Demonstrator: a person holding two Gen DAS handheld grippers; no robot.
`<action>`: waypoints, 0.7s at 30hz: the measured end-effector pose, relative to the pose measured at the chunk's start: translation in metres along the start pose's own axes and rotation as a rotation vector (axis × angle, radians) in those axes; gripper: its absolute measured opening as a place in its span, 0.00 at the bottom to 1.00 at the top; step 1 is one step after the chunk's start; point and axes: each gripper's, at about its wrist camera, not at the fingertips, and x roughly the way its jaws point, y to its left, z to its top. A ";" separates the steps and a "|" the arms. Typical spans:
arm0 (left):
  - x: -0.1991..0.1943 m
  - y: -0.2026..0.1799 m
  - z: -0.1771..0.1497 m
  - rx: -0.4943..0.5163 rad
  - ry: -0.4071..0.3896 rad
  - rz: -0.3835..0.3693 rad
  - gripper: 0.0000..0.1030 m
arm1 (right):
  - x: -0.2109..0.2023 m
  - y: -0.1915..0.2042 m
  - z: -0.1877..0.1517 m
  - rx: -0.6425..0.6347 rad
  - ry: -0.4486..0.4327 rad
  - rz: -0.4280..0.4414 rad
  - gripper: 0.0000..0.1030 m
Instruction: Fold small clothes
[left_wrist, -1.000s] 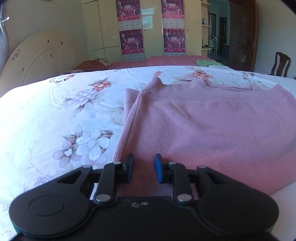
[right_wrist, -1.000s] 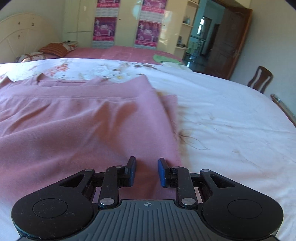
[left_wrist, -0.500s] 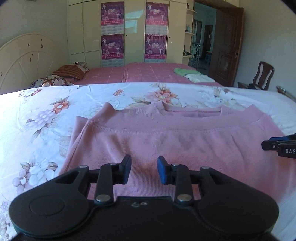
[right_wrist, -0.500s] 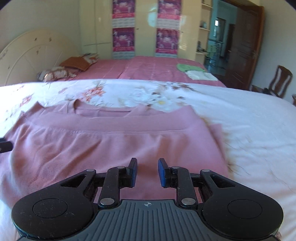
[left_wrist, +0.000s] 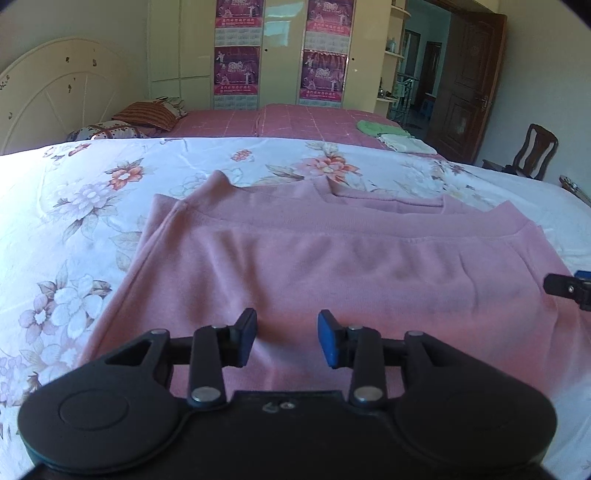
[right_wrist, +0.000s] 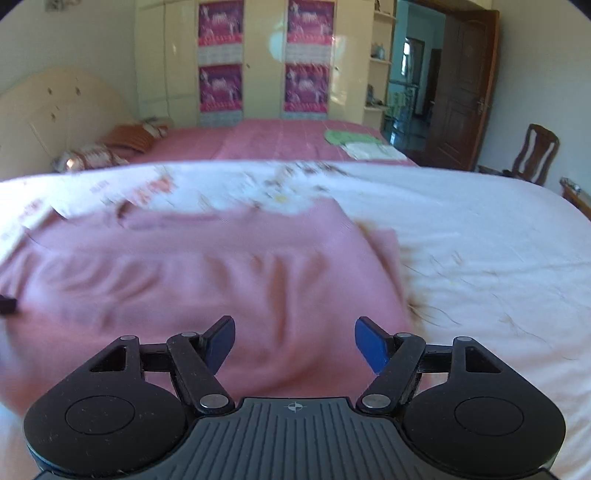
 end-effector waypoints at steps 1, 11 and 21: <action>0.000 -0.004 -0.001 0.002 0.005 0.001 0.35 | -0.001 0.006 0.000 -0.005 0.002 0.016 0.70; 0.001 -0.004 -0.013 -0.020 0.042 0.052 0.55 | 0.004 0.018 -0.047 -0.065 0.100 0.002 0.70; -0.014 -0.006 -0.012 -0.002 0.016 0.057 0.61 | -0.025 0.010 -0.036 -0.010 0.064 0.022 0.70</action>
